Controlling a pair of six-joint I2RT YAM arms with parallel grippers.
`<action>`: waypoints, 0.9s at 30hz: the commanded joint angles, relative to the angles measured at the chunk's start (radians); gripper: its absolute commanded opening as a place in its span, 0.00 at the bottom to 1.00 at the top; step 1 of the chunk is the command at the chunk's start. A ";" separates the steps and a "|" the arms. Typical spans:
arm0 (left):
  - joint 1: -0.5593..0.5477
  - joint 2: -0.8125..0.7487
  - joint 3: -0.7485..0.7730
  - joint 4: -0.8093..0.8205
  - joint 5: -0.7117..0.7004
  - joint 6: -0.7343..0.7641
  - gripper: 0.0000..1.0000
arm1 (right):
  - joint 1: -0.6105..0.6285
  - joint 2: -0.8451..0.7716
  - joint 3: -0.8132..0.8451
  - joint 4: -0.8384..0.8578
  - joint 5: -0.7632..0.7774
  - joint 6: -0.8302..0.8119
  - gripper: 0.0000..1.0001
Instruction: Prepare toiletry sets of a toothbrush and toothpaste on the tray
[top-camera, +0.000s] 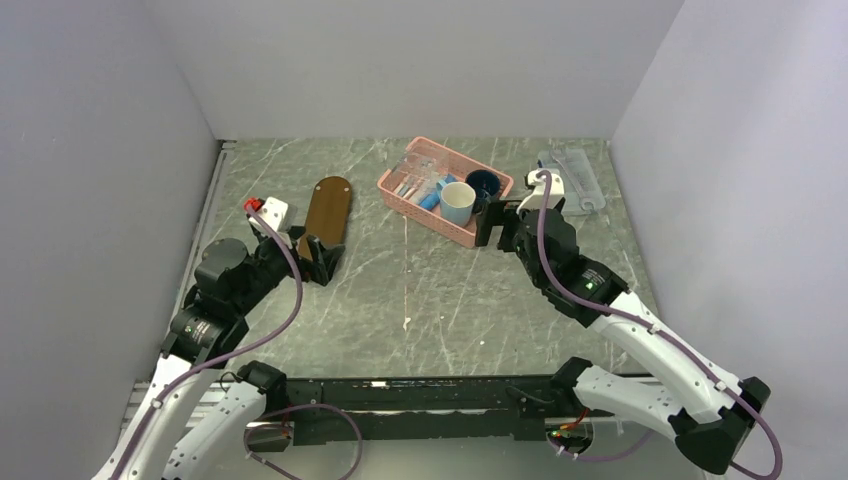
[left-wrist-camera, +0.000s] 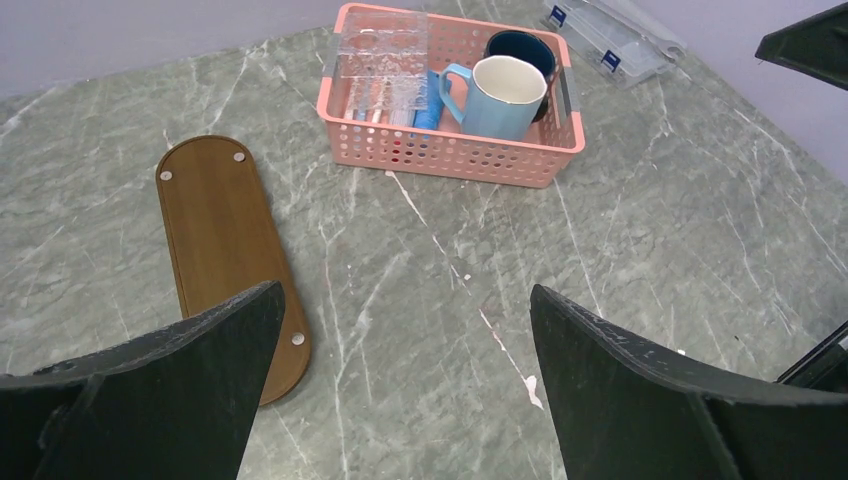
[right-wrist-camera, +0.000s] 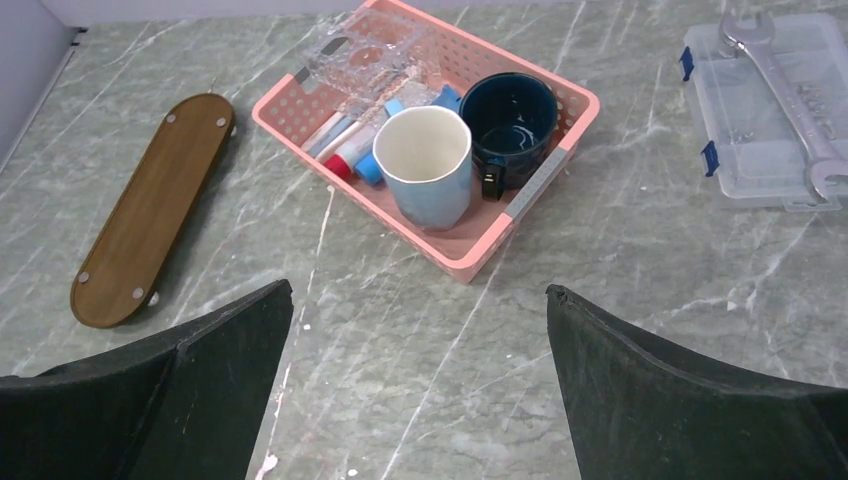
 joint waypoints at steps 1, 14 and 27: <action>0.015 -0.016 -0.001 0.033 0.032 -0.010 0.99 | -0.001 0.011 0.048 -0.005 0.045 -0.018 1.00; 0.053 0.008 0.011 0.002 -0.002 -0.037 0.99 | -0.002 0.143 0.125 -0.070 0.080 -0.022 0.99; 0.096 -0.008 0.007 -0.002 0.002 -0.057 0.99 | -0.078 0.312 0.190 -0.110 0.070 0.054 0.93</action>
